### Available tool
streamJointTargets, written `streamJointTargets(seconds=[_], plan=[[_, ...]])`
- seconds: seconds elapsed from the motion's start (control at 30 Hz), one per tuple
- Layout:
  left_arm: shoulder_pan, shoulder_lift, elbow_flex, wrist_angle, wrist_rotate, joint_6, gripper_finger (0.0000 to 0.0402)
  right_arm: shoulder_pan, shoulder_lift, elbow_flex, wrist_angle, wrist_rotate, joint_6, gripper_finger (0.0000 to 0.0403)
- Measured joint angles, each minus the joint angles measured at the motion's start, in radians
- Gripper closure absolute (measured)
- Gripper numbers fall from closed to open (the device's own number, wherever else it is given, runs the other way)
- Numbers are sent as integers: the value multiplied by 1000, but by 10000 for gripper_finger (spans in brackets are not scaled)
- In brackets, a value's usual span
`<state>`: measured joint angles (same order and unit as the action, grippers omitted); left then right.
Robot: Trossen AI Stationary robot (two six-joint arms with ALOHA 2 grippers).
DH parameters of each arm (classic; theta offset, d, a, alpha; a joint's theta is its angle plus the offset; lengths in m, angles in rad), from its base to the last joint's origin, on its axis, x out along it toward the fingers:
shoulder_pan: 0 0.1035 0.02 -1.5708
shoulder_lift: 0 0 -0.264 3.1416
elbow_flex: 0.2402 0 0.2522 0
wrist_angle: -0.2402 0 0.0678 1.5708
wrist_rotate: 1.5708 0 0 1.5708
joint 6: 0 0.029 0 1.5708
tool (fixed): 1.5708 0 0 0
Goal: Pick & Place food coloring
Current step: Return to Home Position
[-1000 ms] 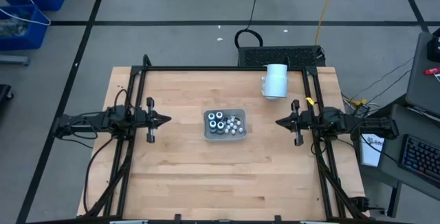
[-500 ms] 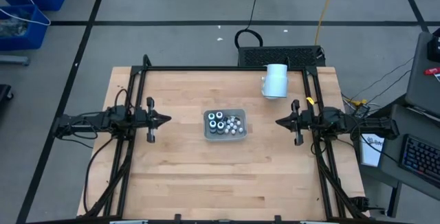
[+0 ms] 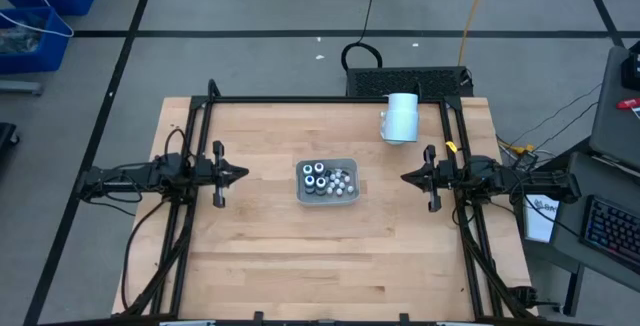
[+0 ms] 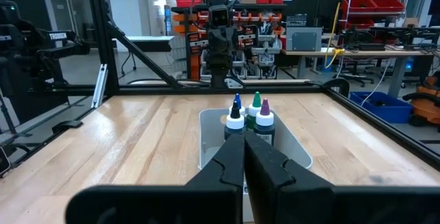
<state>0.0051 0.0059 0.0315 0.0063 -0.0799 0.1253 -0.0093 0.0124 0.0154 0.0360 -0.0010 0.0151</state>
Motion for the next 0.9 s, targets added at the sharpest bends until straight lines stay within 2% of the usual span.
streamJointTargets(seconds=[0.27,0.9], plan=[[0,0,0,3,0,0,350,0,0,0,0,0,0,403],[0,0,0,4,0,0,350,0,0,0,-1,0,0,403]])
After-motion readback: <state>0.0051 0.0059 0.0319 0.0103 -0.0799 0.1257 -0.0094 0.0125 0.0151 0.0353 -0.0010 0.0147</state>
